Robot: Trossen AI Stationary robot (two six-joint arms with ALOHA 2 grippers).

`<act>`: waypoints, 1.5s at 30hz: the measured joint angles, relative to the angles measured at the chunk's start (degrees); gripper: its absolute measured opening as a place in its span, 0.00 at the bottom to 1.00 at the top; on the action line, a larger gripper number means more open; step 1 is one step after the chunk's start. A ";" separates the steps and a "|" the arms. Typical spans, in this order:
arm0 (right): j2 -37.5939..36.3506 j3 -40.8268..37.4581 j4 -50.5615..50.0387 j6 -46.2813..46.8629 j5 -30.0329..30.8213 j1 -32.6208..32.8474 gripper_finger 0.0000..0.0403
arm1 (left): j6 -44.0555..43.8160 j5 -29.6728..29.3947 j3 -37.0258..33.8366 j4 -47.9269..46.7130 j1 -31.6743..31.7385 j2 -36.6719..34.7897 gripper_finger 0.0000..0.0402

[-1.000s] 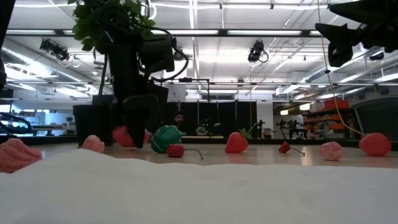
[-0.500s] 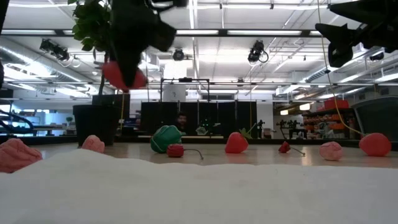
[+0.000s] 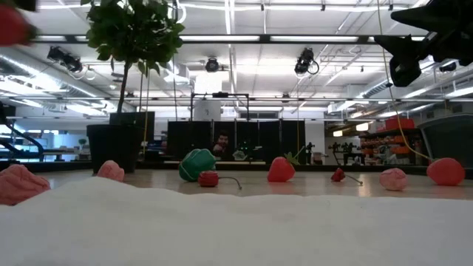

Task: Pick and placing Produce into tupperware
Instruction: Put the red dragon fruit into the transparent bin, then move the transparent bin to the middle left of the table

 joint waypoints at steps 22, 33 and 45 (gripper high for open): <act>0.02 0.00 0.03 0.92 -0.01 0.00 0.51 | -2.42 3.02 -13.60 18.61 -2.83 -0.02 0.65; 0.01 0.00 0.03 0.95 0.00 0.00 0.51 | -2.89 6.76 -13.60 26.04 -2.54 -0.02 0.63; 0.01 0.00 0.03 0.89 0.00 0.01 0.51 | -1.56 9.46 -13.60 24.20 -2.59 -0.02 0.44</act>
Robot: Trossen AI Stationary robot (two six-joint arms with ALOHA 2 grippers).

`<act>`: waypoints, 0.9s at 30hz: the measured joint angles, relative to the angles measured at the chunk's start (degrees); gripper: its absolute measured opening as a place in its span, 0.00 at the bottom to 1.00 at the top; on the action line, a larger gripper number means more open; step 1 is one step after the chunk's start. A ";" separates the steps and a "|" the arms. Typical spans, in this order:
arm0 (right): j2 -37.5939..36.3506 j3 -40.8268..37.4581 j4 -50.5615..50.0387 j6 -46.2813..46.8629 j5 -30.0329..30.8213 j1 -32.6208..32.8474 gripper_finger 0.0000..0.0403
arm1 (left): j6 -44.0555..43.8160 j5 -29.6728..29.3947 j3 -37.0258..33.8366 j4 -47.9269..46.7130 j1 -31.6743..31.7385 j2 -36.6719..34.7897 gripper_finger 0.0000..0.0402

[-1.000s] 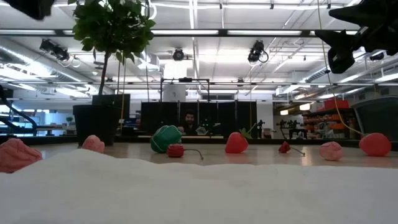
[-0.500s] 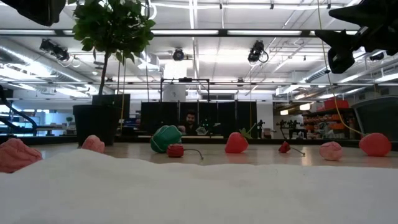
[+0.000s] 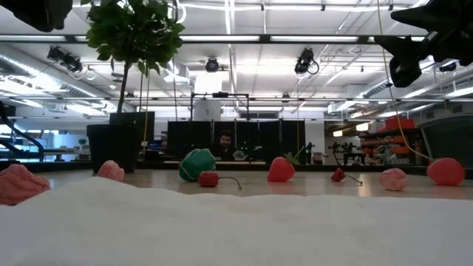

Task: Pick and placing Produce into tupperware
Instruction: Move the transparent bin to the middle left of the table

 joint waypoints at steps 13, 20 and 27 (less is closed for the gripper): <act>0.00 0.00 0.00 -0.05 0.00 0.01 0.51 | -2.82 2.18 1.72 -0.31 -0.43 1.45 0.03; 0.02 0.00 0.35 0.03 -0.01 -0.01 0.51 | -4.65 1.86 1.54 0.40 0.32 6.92 0.01; 0.01 0.00 0.74 -0.01 0.00 -0.01 0.51 | -3.74 0.31 1.55 0.08 1.76 8.00 0.01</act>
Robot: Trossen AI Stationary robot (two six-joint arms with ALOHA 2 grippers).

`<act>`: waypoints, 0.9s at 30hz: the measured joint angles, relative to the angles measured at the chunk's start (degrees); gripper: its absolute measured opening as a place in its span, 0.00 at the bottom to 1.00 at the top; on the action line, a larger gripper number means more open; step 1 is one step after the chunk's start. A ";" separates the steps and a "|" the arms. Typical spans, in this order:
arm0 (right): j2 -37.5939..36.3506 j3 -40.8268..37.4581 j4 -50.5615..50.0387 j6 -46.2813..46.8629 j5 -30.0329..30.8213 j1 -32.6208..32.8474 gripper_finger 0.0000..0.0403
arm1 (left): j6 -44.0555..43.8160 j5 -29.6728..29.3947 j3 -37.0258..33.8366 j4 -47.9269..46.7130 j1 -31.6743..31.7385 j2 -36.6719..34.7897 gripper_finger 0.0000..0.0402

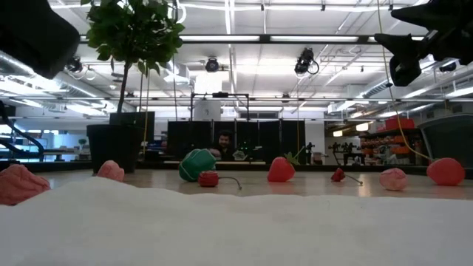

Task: Pick and placing Produce into tupperware
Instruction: Move the transparent bin to the middle left of the table

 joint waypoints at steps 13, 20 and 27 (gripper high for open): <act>-0.01 0.00 0.13 0.00 -0.02 0.02 0.51 | 9.65 -7.61 0.00 -14.28 5.51 0.00 0.01; -0.02 0.00 0.13 0.07 0.00 0.02 0.51 | 16.33 -10.19 0.00 -25.93 10.09 0.00 0.01; -0.02 0.00 0.13 0.09 -0.02 0.01 0.51 | 23.25 -16.66 0.00 -31.04 15.79 -0.02 0.02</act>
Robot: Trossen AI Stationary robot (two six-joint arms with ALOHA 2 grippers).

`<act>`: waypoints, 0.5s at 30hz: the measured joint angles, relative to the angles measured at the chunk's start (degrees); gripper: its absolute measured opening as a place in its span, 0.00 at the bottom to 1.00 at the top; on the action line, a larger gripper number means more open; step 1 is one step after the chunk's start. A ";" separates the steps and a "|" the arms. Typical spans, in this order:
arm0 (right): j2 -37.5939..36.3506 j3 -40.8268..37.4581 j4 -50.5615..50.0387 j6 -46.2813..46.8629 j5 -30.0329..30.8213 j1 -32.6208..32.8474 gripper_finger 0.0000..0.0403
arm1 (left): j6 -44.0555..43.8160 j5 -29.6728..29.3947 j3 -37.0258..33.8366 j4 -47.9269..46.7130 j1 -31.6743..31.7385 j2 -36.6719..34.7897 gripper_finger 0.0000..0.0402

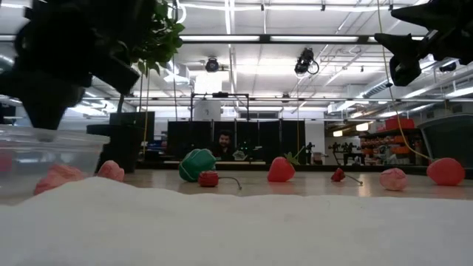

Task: Pick and placing Produce into tupperware
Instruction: Move the transparent bin to the middle left of the table, then put the red strawberry into the transparent bin

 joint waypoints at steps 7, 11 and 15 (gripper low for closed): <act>0.00 0.00 0.00 -0.02 0.02 0.00 0.51 | 5.25 -2.00 0.00 0.01 5.19 -0.06 0.02; 0.00 0.00 0.10 -1.71 0.02 -0.01 0.51 | 7.11 -2.05 0.00 -1.95 6.23 -0.59 0.07; 0.00 0.00 2.40 -4.30 0.06 0.01 0.51 | 7.27 -1.98 1.06 -6.04 6.19 -1.07 0.09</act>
